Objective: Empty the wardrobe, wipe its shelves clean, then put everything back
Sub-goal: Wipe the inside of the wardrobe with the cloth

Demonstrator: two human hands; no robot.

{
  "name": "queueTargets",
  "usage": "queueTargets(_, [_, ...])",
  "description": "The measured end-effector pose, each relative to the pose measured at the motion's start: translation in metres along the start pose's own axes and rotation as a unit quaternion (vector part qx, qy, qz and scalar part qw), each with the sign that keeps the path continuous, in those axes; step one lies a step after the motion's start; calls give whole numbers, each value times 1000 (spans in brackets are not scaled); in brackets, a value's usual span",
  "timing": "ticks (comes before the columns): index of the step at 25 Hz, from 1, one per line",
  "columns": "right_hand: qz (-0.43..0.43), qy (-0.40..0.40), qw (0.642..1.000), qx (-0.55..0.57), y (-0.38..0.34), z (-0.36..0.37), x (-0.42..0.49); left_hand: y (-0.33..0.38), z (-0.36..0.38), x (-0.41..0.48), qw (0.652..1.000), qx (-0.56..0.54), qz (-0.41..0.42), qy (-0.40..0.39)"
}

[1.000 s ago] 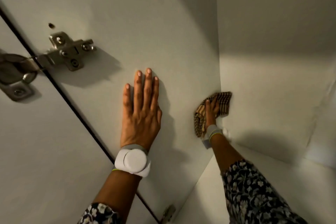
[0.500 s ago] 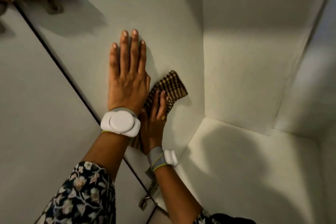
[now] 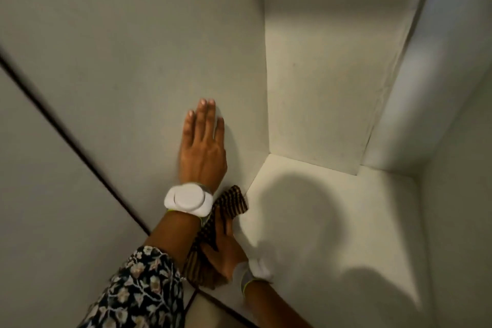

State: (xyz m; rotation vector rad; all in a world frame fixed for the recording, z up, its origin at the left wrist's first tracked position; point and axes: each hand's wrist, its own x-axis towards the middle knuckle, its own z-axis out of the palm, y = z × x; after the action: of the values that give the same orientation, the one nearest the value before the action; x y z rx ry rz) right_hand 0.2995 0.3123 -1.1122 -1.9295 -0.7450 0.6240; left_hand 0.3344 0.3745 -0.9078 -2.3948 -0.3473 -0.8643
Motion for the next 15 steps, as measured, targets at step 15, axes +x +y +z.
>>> queueTargets(15, [59, 181, 911, -365, 77, -88, 167, 88, 129, -48, 990, -71, 9, -123])
